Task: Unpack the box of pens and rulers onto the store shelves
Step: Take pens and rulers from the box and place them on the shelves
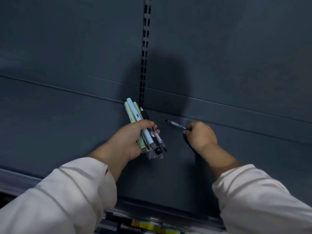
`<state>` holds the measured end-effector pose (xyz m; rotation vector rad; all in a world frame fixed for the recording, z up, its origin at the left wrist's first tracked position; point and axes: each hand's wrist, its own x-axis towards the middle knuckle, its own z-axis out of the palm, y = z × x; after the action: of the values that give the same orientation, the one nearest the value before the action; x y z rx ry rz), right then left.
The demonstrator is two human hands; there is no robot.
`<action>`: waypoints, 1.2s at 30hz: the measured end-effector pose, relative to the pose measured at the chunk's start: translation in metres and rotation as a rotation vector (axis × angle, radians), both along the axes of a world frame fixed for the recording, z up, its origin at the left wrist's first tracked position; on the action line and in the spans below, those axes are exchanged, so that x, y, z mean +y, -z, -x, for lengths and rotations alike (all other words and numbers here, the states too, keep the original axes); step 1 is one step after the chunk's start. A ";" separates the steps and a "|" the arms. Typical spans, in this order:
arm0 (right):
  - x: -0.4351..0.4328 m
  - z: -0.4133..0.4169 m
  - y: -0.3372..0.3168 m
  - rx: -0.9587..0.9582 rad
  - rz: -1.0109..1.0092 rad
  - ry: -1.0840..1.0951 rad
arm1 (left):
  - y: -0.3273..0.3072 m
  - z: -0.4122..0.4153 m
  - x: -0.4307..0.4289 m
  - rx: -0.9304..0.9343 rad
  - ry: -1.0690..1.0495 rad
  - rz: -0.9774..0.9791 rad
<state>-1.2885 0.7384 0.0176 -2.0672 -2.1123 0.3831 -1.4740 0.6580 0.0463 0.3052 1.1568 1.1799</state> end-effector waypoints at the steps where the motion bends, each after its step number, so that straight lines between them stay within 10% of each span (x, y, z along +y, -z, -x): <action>1: 0.003 -0.001 -0.002 -0.013 -0.003 -0.029 | 0.001 -0.003 0.001 0.004 0.008 -0.003; 7: -0.006 0.019 -0.039 0.860 0.302 -0.117 | 0.003 -0.025 0.007 0.085 0.117 -0.031; 15: -0.005 0.012 -0.038 0.978 0.551 -0.148 | 0.002 -0.043 0.007 0.163 0.124 -0.040; 22: -0.003 -0.015 -0.020 1.396 0.546 0.265 | 0.005 -0.028 0.003 0.190 -0.046 0.075; 25: -0.009 -0.020 -0.008 1.321 0.469 0.214 | 0.004 -0.025 0.001 0.184 -0.085 0.064; 32: -0.020 -0.033 0.011 0.306 -0.085 -0.255 | -0.007 -0.044 -0.002 0.128 -0.029 0.039; 36: -0.027 -0.032 -0.009 0.583 -0.088 -0.203 | -0.012 -0.056 -0.002 0.136 0.054 0.023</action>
<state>-1.2562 0.7117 0.0262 -1.4554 -1.9252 0.7917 -1.4181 0.6557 0.0588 0.4015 1.2715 1.1117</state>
